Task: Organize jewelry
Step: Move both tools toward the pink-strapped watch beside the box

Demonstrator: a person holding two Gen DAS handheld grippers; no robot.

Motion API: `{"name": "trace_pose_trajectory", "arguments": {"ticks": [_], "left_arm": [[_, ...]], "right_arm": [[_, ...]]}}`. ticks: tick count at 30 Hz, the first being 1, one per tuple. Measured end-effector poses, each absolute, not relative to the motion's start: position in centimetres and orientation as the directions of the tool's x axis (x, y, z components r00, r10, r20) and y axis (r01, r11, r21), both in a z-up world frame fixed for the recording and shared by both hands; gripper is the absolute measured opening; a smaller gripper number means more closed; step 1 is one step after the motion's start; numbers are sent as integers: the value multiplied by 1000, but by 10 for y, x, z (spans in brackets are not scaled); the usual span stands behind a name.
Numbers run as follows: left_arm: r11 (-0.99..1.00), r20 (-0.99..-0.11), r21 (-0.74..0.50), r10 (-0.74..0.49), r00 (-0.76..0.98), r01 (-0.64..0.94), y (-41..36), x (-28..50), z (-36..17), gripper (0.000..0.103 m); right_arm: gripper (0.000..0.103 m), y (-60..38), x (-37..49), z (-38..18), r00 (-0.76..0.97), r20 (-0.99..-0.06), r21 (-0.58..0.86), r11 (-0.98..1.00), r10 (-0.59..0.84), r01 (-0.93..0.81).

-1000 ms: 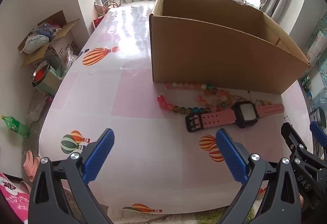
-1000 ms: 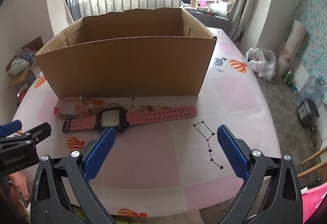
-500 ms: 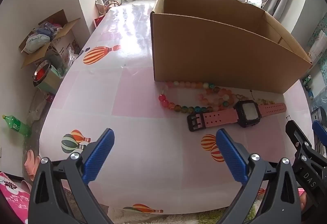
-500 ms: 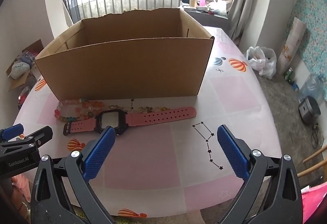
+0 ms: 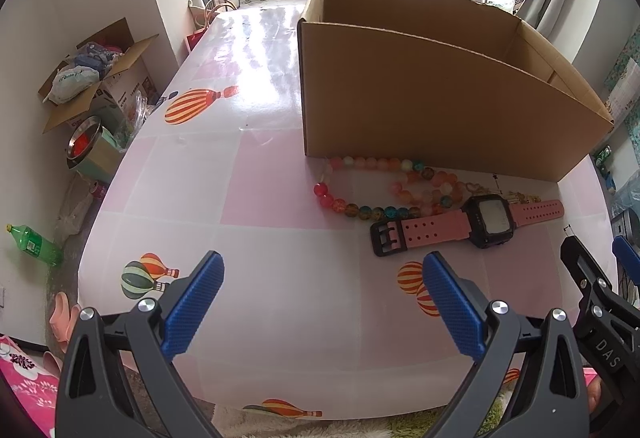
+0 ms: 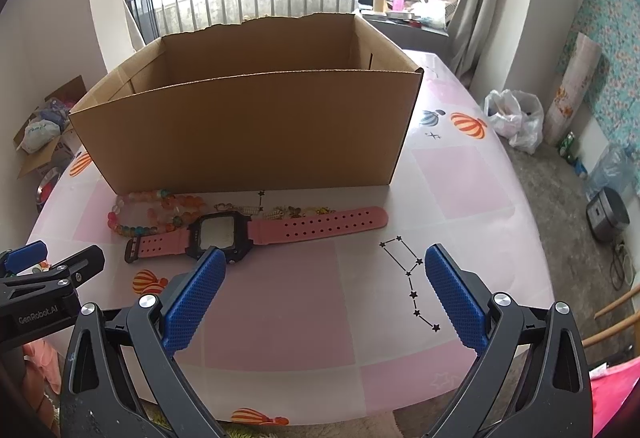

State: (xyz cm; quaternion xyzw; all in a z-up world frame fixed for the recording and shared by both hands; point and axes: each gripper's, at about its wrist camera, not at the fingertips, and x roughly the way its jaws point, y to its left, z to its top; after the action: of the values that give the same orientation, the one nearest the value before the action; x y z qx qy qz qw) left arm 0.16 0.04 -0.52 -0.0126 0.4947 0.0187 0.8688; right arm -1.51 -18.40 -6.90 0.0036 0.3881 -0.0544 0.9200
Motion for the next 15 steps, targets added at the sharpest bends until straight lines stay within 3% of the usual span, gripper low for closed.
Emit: {"name": "trace_pose_trajectory", "arguments": {"ticks": [15], "left_arm": [[999, -865, -4, 23, 501, -51, 2, 4, -9, 97]], "right_arm": [[96, -178, -14, -71, 688, -720, -45, 996, -90, 83]]}}
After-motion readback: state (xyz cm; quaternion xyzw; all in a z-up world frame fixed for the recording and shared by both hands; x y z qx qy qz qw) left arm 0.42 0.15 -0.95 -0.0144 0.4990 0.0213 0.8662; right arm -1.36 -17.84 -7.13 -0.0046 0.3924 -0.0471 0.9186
